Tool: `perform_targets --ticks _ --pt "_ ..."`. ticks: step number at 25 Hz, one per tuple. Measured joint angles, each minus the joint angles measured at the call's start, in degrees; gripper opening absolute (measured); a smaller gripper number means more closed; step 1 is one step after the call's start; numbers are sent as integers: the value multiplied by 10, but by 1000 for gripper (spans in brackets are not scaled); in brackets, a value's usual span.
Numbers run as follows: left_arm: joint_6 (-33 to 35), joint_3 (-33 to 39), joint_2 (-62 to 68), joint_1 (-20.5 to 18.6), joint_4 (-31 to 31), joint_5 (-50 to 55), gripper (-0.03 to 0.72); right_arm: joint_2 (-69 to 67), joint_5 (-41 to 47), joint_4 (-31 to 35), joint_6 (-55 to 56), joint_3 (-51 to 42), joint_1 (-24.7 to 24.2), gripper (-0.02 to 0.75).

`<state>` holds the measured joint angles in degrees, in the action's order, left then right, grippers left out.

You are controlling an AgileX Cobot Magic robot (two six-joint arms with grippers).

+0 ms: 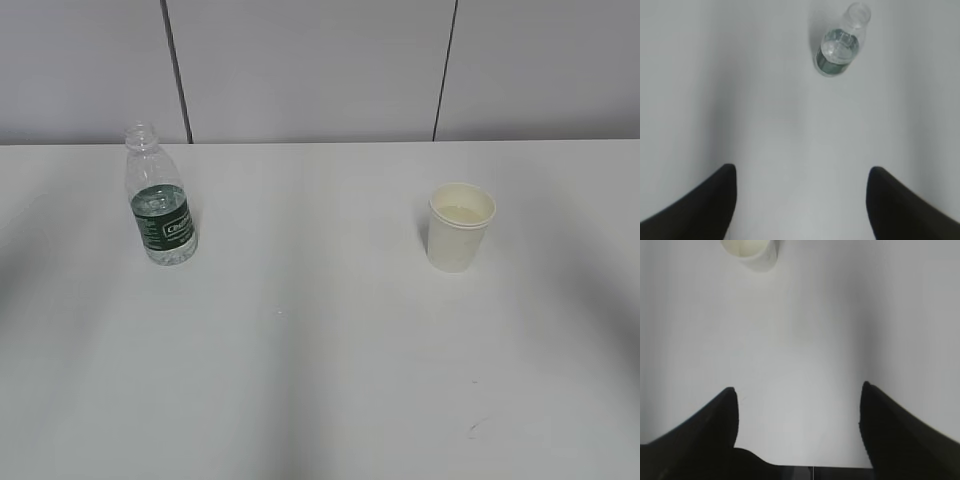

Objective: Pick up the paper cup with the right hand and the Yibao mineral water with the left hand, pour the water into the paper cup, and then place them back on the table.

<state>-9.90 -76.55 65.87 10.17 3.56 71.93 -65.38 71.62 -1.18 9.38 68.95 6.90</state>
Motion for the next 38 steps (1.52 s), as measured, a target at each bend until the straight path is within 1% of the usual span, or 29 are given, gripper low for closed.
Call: perform_targets --ticks 5,8,13,26,35,38 --pt "0 91 -96 0 0 4 493 108 2 26 -9 -78 0 585" --pt "0 130 -149 0 1 5 491 166 2 26 -26 -107 0 585" --pt "0 183 -241 0 1 5 491 260 3 19 -35 -154 0 586" --pt "0 324 -472 0 1 9 491 489 8 19 -80 -324 0 585" --pt "0 392 -621 0 3 12 484 628 11 19 -102 -380 0 585" --pt "2 416 -662 0 3 14 477 658 13 19 -103 -384 0 585"
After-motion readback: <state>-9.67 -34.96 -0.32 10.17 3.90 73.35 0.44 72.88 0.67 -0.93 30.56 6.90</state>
